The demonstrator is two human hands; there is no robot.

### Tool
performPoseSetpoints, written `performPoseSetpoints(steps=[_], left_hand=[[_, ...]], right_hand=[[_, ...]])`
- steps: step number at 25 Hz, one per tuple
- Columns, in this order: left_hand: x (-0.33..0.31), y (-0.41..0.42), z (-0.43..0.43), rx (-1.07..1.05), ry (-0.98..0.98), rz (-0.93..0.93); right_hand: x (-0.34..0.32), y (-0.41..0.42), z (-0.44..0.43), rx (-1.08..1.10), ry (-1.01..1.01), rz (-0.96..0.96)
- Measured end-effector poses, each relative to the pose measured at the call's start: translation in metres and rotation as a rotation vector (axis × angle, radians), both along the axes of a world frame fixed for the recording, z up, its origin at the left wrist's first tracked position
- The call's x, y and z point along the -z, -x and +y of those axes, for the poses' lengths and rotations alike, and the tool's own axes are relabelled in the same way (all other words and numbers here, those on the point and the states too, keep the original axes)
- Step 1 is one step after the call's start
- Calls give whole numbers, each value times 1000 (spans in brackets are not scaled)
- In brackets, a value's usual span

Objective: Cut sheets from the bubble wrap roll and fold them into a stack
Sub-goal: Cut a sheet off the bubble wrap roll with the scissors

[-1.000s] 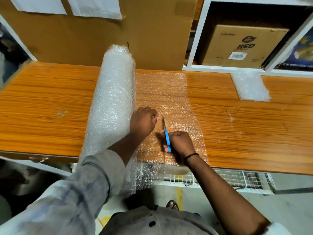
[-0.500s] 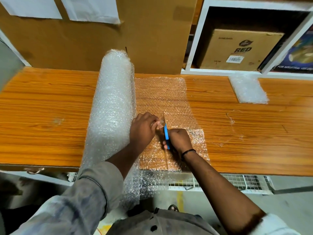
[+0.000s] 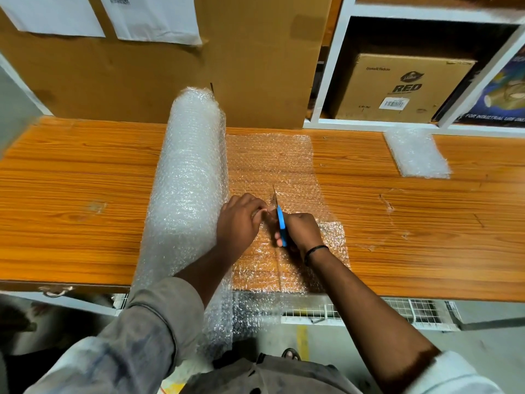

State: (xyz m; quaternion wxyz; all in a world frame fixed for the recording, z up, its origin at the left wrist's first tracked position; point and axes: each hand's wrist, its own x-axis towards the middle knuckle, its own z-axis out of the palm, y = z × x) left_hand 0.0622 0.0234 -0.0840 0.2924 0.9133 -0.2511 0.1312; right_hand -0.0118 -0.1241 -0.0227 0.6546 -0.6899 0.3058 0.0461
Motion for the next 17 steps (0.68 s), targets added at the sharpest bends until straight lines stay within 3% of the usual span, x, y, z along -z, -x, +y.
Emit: performPoseSetpoints(steps=[5, 13, 17], left_hand=[[-1, 1, 0, 18, 16, -9], [1, 0, 1, 5, 12, 21], [0, 0, 1, 18, 20, 20]], right_hand=[[5, -7, -4, -28, 116, 11], [-5, -20, -1, -2, 38, 28], [1, -26, -5, -17, 130, 34]])
